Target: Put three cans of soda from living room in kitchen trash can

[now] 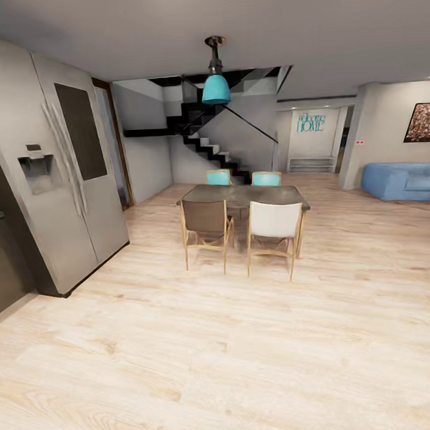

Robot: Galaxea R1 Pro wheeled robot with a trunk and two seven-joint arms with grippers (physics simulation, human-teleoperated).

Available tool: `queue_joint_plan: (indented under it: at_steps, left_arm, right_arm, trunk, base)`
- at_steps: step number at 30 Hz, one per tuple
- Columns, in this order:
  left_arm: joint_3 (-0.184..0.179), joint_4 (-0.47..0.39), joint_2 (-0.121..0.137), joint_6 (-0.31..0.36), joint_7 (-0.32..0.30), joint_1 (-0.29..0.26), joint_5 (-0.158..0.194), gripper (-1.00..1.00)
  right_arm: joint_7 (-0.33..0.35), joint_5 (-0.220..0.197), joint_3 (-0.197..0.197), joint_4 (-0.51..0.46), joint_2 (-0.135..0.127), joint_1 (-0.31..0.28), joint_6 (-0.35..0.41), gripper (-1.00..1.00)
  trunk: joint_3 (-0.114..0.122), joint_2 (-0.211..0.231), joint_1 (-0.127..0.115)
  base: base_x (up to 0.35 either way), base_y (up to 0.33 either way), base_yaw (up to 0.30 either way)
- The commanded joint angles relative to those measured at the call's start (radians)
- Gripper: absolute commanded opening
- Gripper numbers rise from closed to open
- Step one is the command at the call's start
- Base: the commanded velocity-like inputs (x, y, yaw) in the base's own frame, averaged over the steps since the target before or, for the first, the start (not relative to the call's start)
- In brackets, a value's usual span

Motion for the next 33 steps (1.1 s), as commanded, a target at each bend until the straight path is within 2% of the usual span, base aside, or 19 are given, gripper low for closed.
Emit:
queue_joint_plan:
  at_steps: [1, 3, 32, 33]
  left_arm:
    - [0.005, -0.001, -0.006, 0.000, -0.005, -0.003, 0.002, 1.00]
    - [0.006, -0.001, -0.011, -0.003, -0.009, -0.002, 0.002, 1.00]
    - [0.006, -0.001, -0.011, -0.004, -0.009, -0.002, 0.003, 1.00]
    - [0.006, -0.002, -0.005, -0.010, -0.009, -0.003, 0.003, 1.00]
  right_arm:
    - [0.005, -0.005, -0.003, -0.004, 0.006, 0.001, -0.001, 1.00]
    - [0.015, -0.010, -0.004, -0.003, 0.013, 0.001, -0.001, 1.00]
    - [0.016, -0.010, -0.004, -0.002, 0.014, 0.001, -0.001, 1.00]
    - [0.016, -0.009, -0.004, -0.003, 0.013, 0.001, -0.001, 1.00]
  trunk:
    - [0.000, 0.000, 0.000]
    - [0.000, 0.000, 0.000]
    - [0.000, 0.000, 0.000]
    - [0.000, 0.000, 0.000]
  base:
    - [0.000, 0.000, 0.000]
    - [0.000, 0.000, 0.000]
    - [0.000, 0.000, 0.000]
    - [0.000, 0.000, 0.000]
